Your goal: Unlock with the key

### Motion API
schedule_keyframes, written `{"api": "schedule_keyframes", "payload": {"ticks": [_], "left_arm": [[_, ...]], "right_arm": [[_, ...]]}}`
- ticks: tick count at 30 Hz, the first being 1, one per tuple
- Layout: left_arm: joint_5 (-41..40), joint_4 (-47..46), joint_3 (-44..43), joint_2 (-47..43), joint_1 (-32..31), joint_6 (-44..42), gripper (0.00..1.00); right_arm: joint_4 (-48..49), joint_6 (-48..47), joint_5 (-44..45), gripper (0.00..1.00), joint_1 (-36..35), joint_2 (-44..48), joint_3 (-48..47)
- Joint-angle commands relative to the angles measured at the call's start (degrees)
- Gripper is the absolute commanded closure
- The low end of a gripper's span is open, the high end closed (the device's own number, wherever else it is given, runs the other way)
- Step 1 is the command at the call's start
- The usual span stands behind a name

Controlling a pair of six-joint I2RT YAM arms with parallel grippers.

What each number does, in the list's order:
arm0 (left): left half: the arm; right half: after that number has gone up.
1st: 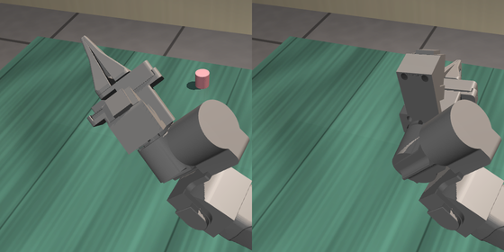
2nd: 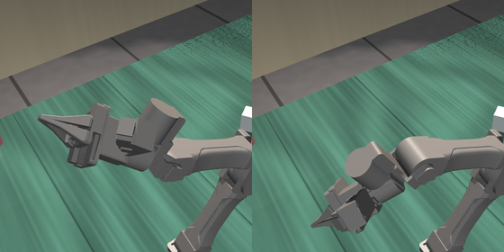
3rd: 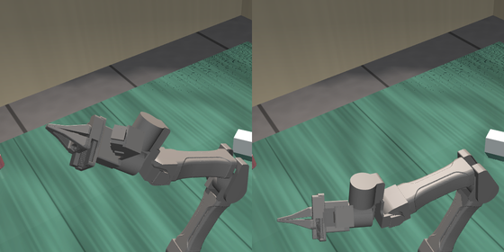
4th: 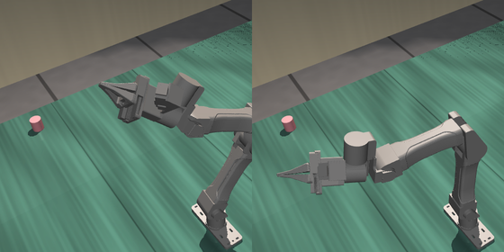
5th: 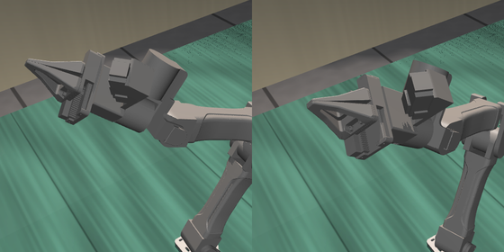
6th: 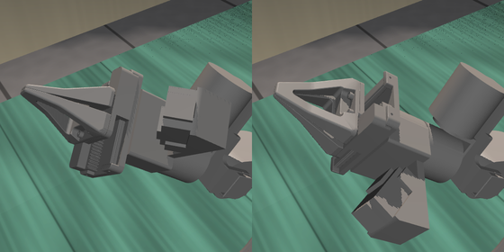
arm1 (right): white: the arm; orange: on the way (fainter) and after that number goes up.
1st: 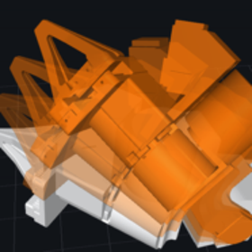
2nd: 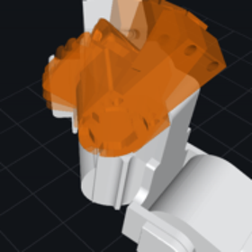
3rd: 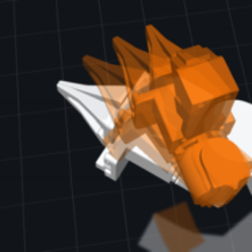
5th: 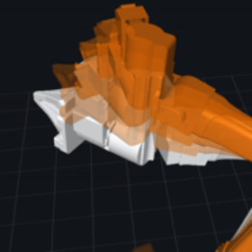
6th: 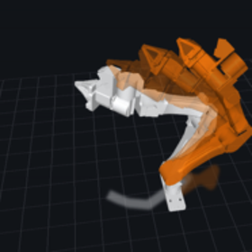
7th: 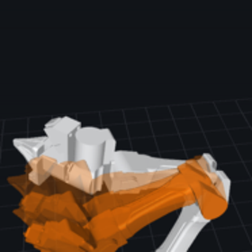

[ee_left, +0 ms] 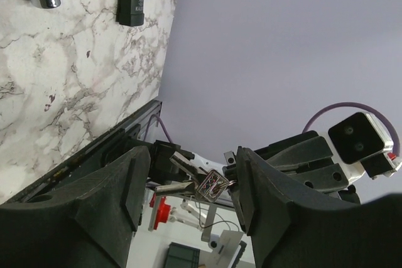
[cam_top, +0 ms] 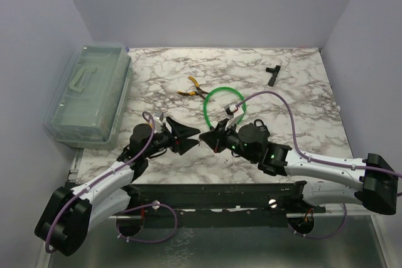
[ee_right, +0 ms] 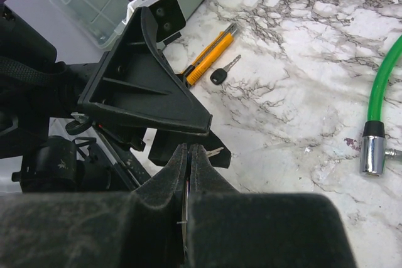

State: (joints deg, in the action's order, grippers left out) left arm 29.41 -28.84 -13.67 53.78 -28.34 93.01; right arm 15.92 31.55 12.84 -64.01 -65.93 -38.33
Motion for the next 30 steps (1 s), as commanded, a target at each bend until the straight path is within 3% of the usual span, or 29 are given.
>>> {"api": "schedule_keyframes", "payload": {"ticks": [1,21,30], "left_arm": [[-2.0,-3.5,0.1,0.8,-0.6,2.4,0.38],[-3.6,-5.6,-0.2,1.9,-1.5,3.3,0.51],[-5.4,-5.6,0.8,0.8,-1.5,3.5,0.68]], "right_arm": [[2.7,-0.8,-1.0,1.00,0.3,0.4,-1.6],[4.3,-0.3,-1.7,1.00,0.3,-1.8,-1.0],[4.2,-0.2,-1.5,1.00,0.3,-1.4,-0.3]]}}
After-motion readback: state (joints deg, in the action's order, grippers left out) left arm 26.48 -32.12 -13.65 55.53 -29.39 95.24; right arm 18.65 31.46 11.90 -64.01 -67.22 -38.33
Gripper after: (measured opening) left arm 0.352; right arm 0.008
